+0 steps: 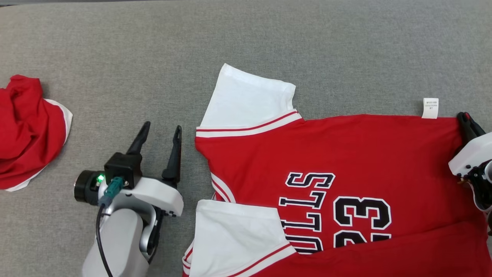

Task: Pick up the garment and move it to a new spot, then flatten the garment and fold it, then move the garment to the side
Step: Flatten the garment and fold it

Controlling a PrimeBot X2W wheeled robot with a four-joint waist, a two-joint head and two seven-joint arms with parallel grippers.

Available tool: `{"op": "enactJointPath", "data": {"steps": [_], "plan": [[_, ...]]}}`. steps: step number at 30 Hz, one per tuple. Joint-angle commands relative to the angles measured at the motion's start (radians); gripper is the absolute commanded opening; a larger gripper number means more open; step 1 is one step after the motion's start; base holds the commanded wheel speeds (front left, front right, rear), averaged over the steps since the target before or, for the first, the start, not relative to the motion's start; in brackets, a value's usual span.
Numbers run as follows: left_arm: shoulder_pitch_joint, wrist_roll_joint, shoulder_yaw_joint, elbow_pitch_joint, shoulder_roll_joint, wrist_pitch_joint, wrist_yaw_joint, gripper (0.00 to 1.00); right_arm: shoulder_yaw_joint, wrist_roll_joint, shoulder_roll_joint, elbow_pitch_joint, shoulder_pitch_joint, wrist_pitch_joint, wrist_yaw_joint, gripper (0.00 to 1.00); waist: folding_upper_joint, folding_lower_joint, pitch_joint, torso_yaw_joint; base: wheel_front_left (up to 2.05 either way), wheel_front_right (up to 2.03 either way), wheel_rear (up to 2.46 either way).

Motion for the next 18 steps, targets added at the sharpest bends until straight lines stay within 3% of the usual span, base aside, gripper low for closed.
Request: {"op": "enactJointPath", "data": {"steps": [1, 18], "plan": [[-0.042, 0.007, -0.001, 0.017, 0.009, -0.004, -0.01, 1.0, 0.015, 0.008, -0.004, -0.005, -0.018, -0.014, 0.0, 0.0, 0.0, 0.0, 0.014, -0.013, 0.0, 0.0, 0.0], [-0.428, 0.048, -0.09, 0.264, 0.044, 0.186, -0.1, 1.0, 0.146, 0.065, 0.054, -0.033, -0.098, -0.045, 0.0, 0.0, 0.0, 0.0, 0.092, -0.12, 0.0, 0.0, 0.0]]}}
